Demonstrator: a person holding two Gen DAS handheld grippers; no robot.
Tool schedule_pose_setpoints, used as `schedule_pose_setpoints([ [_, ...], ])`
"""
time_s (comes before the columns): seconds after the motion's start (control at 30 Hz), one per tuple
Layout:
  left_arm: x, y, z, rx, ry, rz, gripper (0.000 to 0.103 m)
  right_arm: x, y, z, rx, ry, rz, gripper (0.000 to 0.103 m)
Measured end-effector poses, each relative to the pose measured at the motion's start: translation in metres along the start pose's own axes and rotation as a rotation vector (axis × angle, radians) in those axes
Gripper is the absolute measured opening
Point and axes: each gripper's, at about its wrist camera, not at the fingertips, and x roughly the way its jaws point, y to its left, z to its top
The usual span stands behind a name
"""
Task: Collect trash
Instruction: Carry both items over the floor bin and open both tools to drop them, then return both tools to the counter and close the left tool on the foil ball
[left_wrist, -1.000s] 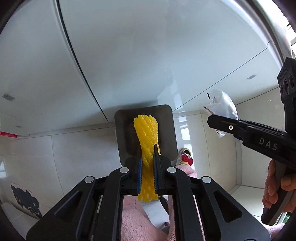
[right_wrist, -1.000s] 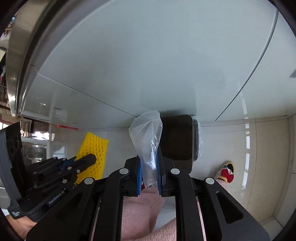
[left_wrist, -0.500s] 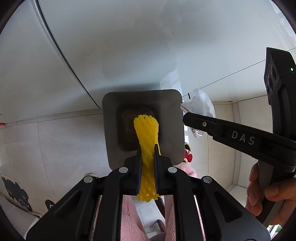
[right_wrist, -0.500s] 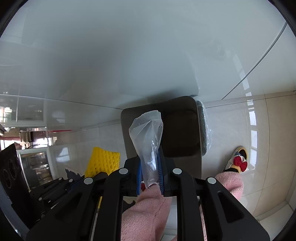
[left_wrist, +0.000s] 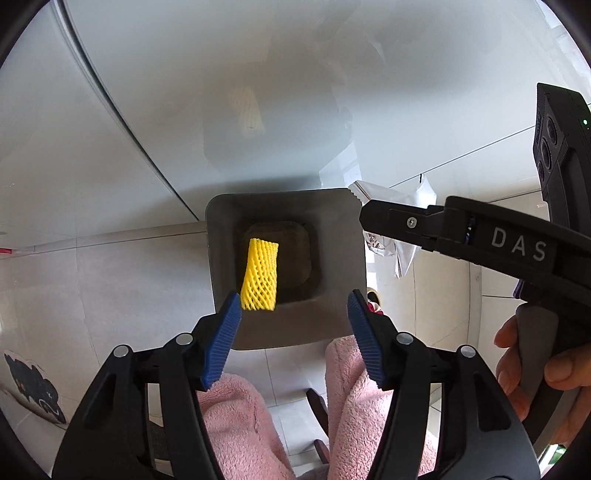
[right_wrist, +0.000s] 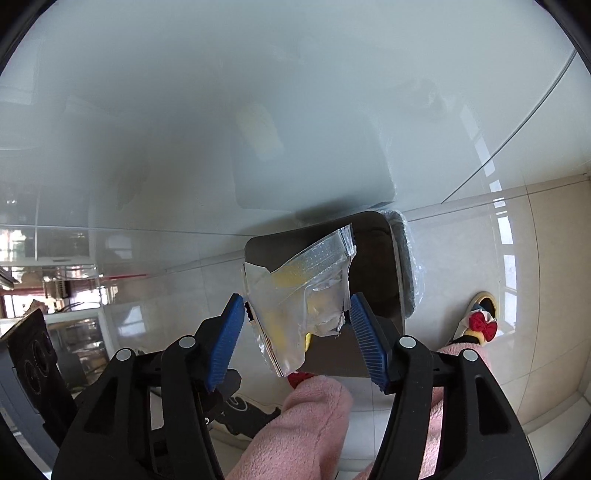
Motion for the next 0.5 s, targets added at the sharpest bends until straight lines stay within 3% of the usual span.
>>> schedule_pose_setpoints([
  [0.07, -0.004, -0.001, 0.000, 0.003, -0.002, 0.008, 0.063, -0.002, -0.001, 0.001, 0.001, 0.000, -0.003, 0.065],
  [0.1, -0.001, 0.003, 0.001, 0.004, -0.005, 0.011, 0.065, -0.003, -0.001, 0.002, 0.000, 0.002, -0.003, 0.072],
  [0.17, -0.003, 0.008, 0.001, 0.000, -0.012, 0.021, 0.073, -0.006, 0.000, 0.003, 0.002, 0.007, -0.002, 0.076],
  [0.27, -0.010, 0.010, 0.001, -0.019, -0.021, 0.027, 0.079, -0.005, -0.002, -0.001, 0.000, 0.023, -0.016, 0.101],
  [0.5, -0.043, 0.010, -0.004, -0.056, -0.040, 0.039, 0.080, -0.027, -0.001, -0.008, 0.000, 0.013, -0.025, 0.100],
])
